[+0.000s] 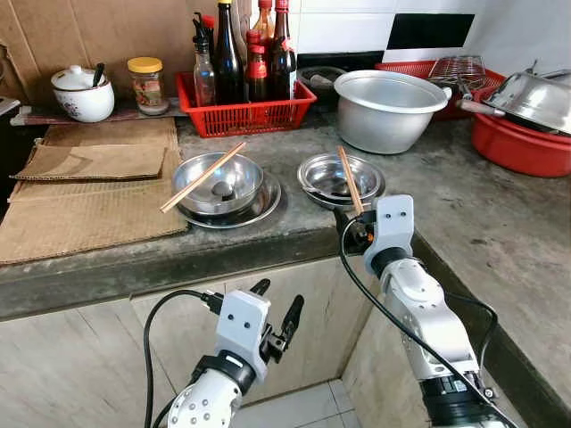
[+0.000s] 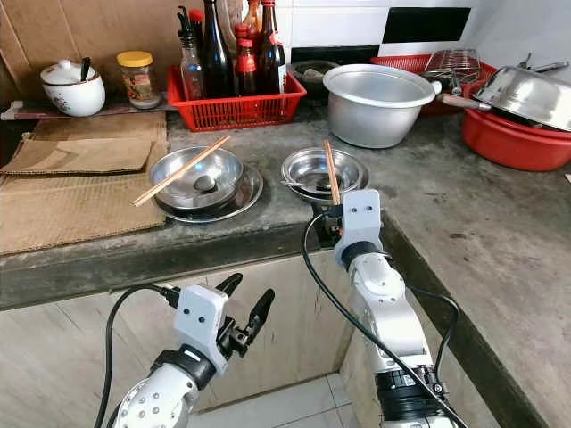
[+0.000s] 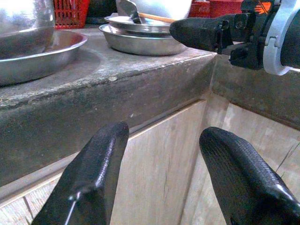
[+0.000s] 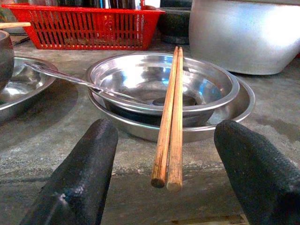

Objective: Kitchen organization

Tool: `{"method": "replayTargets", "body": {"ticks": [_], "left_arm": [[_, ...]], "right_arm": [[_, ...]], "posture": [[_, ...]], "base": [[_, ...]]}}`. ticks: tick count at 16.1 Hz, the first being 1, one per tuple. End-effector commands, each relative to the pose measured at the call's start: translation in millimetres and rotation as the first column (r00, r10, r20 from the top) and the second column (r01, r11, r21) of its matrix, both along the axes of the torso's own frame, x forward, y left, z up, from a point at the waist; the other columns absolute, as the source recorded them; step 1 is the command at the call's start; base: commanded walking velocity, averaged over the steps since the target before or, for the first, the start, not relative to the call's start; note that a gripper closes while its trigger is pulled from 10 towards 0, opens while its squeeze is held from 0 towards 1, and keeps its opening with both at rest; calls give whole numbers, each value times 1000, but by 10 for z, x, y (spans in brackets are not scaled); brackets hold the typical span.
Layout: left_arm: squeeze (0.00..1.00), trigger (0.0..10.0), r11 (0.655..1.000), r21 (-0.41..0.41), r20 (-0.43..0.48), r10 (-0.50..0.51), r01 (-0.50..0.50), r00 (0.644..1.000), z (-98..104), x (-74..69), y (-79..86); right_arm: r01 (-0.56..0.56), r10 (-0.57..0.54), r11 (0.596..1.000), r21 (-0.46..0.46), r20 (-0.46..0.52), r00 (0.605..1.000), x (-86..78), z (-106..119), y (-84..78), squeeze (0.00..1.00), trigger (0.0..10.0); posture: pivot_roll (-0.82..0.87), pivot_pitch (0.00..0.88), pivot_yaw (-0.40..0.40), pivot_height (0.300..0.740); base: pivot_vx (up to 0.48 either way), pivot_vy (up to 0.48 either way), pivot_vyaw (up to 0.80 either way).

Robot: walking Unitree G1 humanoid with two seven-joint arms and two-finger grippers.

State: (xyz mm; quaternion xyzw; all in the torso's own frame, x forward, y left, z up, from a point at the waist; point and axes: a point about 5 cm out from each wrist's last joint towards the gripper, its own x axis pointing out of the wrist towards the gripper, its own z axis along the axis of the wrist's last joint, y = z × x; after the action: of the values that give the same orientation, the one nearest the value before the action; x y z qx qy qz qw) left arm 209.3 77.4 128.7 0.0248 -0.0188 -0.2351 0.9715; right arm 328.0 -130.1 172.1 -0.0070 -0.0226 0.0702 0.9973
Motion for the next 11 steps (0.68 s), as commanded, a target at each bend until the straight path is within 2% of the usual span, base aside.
{"method": "replayTargets", "body": {"ticks": [1, 2, 3, 4, 11], "left_arm": [[0, 10000, 1000, -10, 10, -4, 4, 1000, 44, -11, -7], [0, 10000, 1000, -11, 11, -5, 5, 1000, 46, -12, -9], [0, 10000, 1000, -13, 15, -7, 8, 1000, 51, -14, -13], [0, 10000, 1000, -13, 16, -8, 8, 1000, 53, -13, -14], [0, 10000, 1000, -15, 16, -7, 7, 1000, 51, -15, -12]], "right_arm": [[11, -11, 1000, 14, 5, 1000, 32, 34, -28, 0, 10000], [11, -11, 1000, 13, 6, 1000, 32, 34, -29, 0, 4235], [13, -13, 1000, 14, 6, 1000, 34, 35, -33, 0, 275], [13, -13, 1000, 14, 6, 1000, 37, 36, -34, 0, 0], [17, -17, 1000, 13, 8, 1000, 45, 40, -36, 0, 0]], "posture": [[109, 64, -80, 740], [107, 64, -78, 740], [109, 63, -81, 740], [107, 63, -79, 740], [108, 60, -81, 740]], "base": [[0, 0, 0], [0, 0, 0], [0, 0, 0], [0, 0, 0], [0, 0, 0]]}}
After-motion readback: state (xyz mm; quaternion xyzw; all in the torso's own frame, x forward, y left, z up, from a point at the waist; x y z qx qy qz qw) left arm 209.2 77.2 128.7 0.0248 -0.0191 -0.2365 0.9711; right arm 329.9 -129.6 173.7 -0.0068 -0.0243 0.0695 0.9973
